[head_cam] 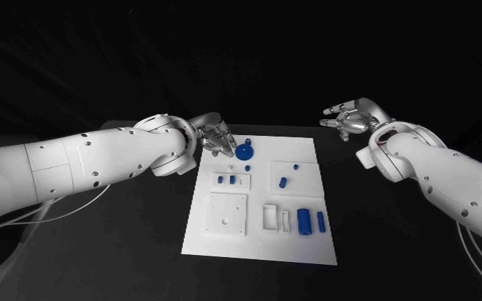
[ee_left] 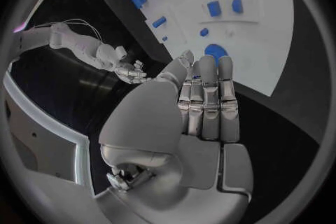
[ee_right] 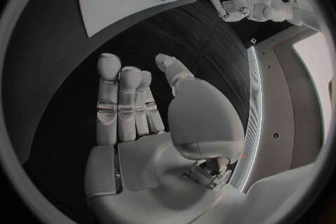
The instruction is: Assemble the parts on the task board
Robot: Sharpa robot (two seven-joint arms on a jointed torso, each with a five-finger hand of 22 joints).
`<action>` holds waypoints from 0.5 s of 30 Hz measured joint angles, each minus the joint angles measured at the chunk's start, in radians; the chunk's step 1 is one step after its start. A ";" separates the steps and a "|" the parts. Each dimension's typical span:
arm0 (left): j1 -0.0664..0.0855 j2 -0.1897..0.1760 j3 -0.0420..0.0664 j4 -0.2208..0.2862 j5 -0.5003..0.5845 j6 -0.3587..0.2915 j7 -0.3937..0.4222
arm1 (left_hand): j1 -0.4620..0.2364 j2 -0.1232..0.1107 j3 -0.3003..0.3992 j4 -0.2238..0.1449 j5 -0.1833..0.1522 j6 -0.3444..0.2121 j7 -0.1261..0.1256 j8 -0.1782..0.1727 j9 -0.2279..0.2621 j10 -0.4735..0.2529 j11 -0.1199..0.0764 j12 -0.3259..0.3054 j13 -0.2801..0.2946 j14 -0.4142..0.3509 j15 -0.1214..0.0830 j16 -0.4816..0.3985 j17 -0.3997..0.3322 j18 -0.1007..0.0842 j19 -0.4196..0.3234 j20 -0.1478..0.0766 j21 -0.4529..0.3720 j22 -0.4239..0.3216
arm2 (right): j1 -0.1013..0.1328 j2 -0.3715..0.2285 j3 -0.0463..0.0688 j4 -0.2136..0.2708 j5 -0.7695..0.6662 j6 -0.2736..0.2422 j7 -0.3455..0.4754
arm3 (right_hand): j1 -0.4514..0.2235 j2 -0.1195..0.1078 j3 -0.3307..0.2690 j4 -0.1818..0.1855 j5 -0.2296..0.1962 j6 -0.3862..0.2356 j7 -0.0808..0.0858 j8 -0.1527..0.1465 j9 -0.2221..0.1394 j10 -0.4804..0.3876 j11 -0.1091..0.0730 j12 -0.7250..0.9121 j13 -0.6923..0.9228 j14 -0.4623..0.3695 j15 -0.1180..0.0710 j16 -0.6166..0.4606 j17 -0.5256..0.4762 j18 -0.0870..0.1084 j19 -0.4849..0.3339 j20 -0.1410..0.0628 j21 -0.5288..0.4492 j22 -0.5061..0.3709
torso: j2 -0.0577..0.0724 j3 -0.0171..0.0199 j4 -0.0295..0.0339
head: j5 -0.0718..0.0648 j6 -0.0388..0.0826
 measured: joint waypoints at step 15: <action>-0.067 0.143 -0.021 -0.165 -0.185 -0.117 0.166 | -0.036 -0.046 0.045 -0.025 -0.005 -0.045 0.002 -0.016 -0.021 -0.131 0.044 -0.006 -0.002 0.022 0.028 0.002 -0.019 0.031 0.028 0.028 -0.022 0.011 | 0.000 0.007 0.000 0.003 0.018 -0.027 0.026 | -0.011 -0.011 0.063 0.002 0.000 0.006 0.002 0.000 0.000 0.084 0.013 -0.493 -0.498 -0.034 0.009 -0.058 -0.089 0.006 -0.008 0.000 -0.185 -0.014 | 0.003 -0.0001 -0.0020 | -0.004 0.008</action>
